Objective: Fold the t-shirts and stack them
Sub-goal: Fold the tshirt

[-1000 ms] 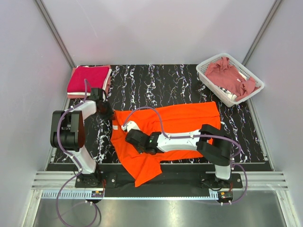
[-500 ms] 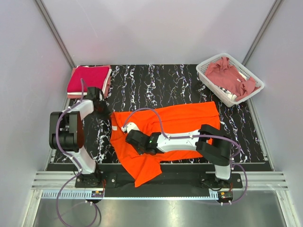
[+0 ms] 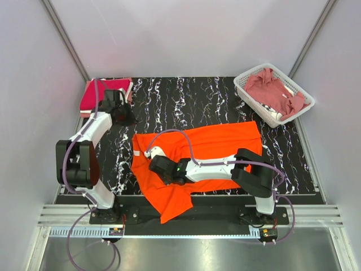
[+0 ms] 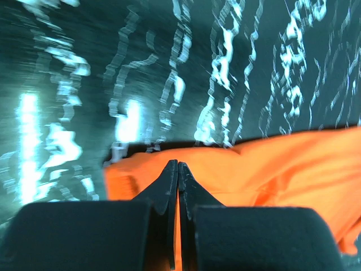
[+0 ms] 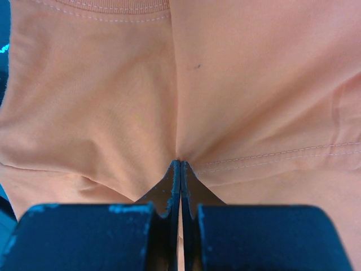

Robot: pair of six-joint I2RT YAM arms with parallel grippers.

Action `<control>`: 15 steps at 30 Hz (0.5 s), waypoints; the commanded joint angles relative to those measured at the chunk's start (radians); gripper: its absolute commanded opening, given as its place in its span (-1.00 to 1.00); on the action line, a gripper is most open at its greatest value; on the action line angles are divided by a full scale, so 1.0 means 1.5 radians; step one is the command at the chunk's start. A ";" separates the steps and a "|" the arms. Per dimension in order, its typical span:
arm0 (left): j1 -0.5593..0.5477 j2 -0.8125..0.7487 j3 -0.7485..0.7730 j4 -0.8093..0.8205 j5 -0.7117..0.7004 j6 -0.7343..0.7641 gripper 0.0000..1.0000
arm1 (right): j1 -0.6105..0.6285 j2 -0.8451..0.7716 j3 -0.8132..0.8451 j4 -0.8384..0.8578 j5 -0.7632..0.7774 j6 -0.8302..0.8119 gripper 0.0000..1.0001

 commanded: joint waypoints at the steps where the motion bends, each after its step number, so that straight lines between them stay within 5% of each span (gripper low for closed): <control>1: -0.018 0.036 -0.026 0.044 0.046 -0.016 -1.00 | 0.009 0.008 0.025 0.004 0.010 0.012 -1.00; 15: -0.012 0.166 -0.015 0.008 -0.175 0.028 -1.00 | 0.009 -0.001 0.020 0.004 0.004 0.040 -1.00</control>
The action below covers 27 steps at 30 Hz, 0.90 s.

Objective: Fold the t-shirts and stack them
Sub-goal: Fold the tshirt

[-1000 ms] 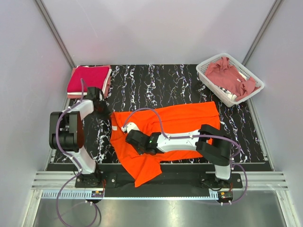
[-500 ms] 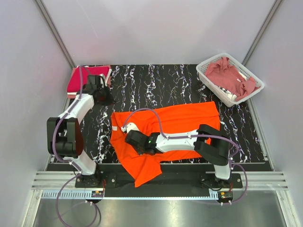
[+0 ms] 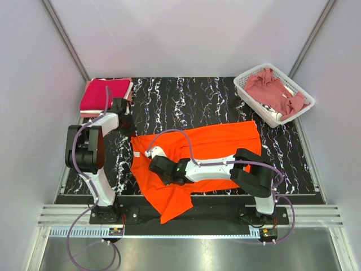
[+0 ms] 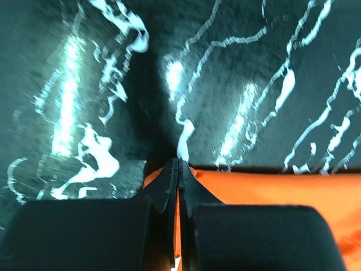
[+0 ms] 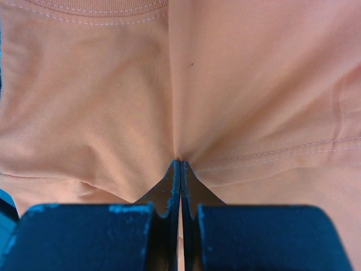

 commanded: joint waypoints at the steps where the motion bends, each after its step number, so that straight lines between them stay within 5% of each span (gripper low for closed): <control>1: 0.005 0.021 0.019 -0.017 -0.091 0.021 -1.00 | 0.008 -0.009 0.017 0.004 0.006 0.019 -1.00; 12: 0.004 -0.097 0.088 -0.061 -0.084 0.059 -0.91 | 0.001 -0.135 0.015 -0.016 0.076 0.071 -0.30; 18: -0.016 -0.211 0.043 -0.083 -0.057 0.057 -0.86 | -0.089 -0.226 -0.047 -0.026 0.037 0.161 -0.43; 21: -0.037 -0.267 -0.036 -0.041 0.050 0.031 -0.84 | -0.173 -0.246 -0.093 -0.026 -0.019 0.199 -0.53; 27: -0.063 -0.253 -0.132 0.016 0.134 0.018 -0.82 | -0.261 -0.211 -0.115 -0.015 -0.089 0.222 -0.46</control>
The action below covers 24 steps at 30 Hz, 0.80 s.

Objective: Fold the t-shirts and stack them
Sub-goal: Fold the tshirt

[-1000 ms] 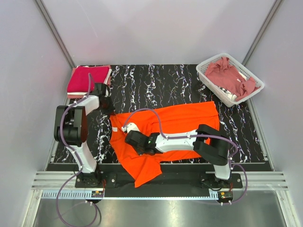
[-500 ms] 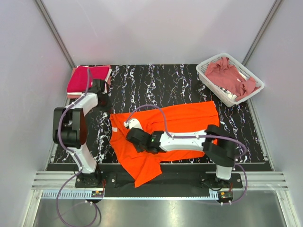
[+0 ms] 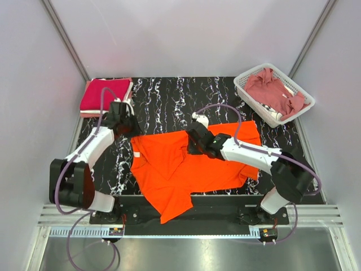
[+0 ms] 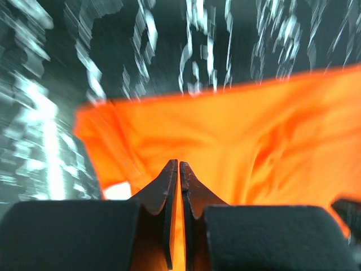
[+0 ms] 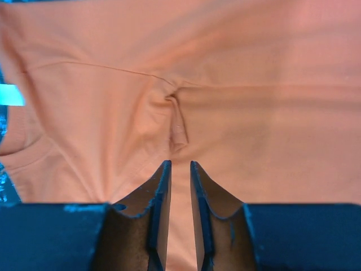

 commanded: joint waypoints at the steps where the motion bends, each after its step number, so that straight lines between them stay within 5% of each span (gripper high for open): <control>1: 0.002 0.053 -0.033 0.025 0.058 -0.005 -0.81 | -0.016 0.032 0.005 0.006 -0.072 0.036 -0.45; 8: 0.015 0.174 0.019 -0.019 0.026 0.029 -0.83 | -0.024 0.102 0.001 0.032 -0.091 0.042 -0.47; 24: 0.022 0.204 0.019 -0.021 0.012 0.029 -0.85 | -0.026 0.139 0.022 0.057 -0.118 0.035 -0.43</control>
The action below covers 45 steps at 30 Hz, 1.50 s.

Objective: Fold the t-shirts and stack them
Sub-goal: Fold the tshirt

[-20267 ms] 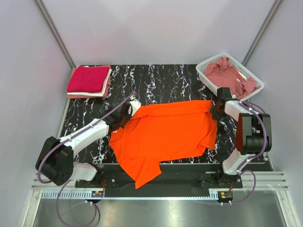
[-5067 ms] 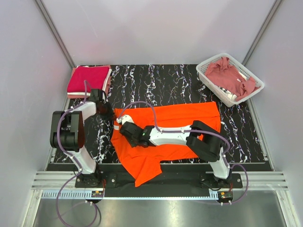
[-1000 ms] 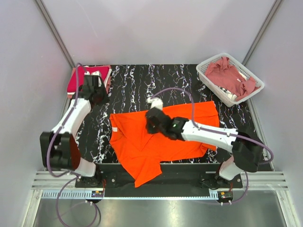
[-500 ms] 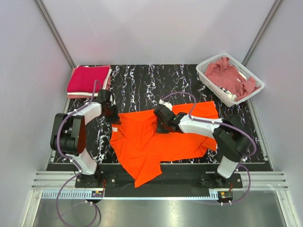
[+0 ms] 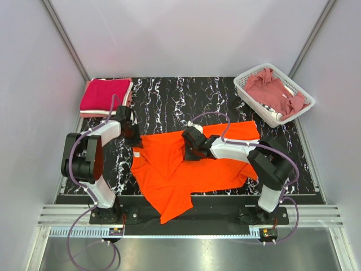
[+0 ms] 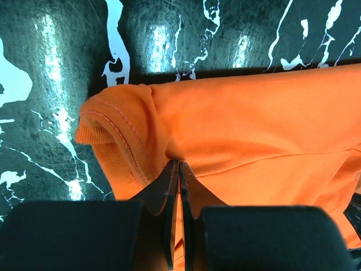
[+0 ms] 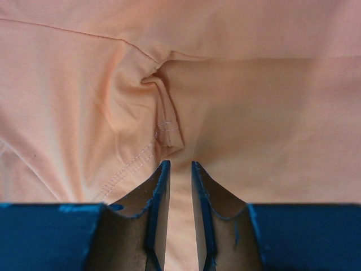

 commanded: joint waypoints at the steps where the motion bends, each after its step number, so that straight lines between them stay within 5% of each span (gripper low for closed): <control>1: 0.003 -0.002 0.017 0.005 -0.006 0.009 -0.85 | -0.004 -0.001 0.024 0.023 -0.006 0.001 -0.42; 16: 0.003 -0.001 0.014 0.006 -0.010 0.010 -0.85 | -0.004 0.036 0.054 0.023 0.011 -0.015 -0.42; 19: 0.003 0.000 0.014 0.005 -0.010 0.010 -0.85 | -0.004 0.041 0.050 0.023 0.019 -0.019 -0.55; 23: 0.003 0.006 0.017 0.005 -0.010 0.009 -0.85 | -0.005 0.028 0.043 0.022 0.031 -0.028 -1.00; 45: 0.009 0.031 0.018 -0.006 -0.050 0.017 -0.81 | -0.004 -0.085 -0.061 -0.003 0.068 -0.004 -1.00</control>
